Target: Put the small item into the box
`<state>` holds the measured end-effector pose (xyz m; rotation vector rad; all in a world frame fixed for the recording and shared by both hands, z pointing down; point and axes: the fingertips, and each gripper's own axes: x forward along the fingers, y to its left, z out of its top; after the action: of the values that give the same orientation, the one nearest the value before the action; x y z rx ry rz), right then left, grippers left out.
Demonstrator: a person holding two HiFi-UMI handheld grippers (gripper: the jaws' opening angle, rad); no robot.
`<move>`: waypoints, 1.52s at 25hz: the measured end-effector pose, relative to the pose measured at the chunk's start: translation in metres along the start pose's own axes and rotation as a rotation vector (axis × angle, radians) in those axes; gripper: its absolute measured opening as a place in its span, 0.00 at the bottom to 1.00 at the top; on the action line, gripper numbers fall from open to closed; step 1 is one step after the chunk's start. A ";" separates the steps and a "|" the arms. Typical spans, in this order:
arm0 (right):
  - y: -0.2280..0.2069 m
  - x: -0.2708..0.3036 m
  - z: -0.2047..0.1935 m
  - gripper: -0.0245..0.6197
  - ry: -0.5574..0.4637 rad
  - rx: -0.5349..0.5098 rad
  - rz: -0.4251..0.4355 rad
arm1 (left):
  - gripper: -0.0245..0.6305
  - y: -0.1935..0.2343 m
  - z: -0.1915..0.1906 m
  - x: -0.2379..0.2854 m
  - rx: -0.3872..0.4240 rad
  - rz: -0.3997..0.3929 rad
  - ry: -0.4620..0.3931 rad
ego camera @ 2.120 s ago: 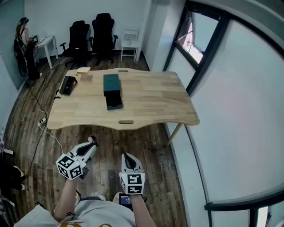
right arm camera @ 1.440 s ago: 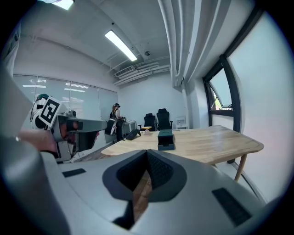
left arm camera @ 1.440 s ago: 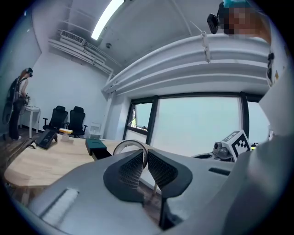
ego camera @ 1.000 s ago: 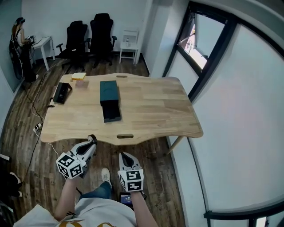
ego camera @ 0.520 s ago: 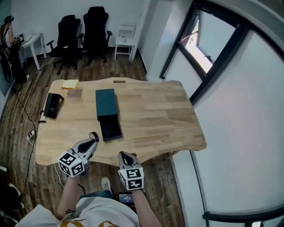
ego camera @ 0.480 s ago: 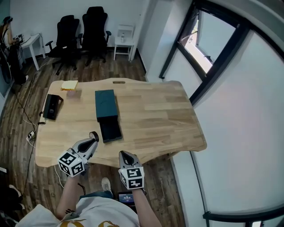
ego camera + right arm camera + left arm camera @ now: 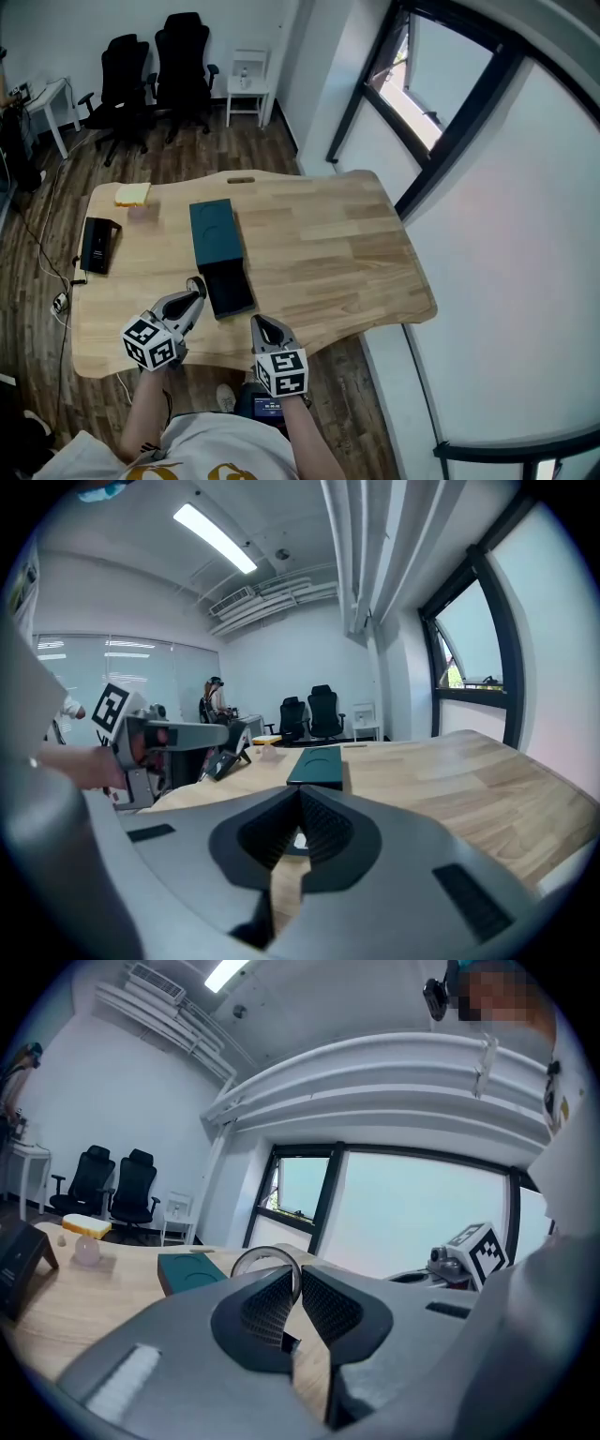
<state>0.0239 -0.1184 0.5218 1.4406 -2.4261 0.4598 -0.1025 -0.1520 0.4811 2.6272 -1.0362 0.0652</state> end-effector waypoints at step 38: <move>-0.064 0.076 -0.035 0.05 0.095 0.143 0.007 | 0.09 0.064 -0.072 0.083 -0.081 0.008 0.217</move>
<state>0.0481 -0.1932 0.5923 1.4318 -2.3660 0.6994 -0.0790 -0.2280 0.5800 2.4777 -0.9537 0.2966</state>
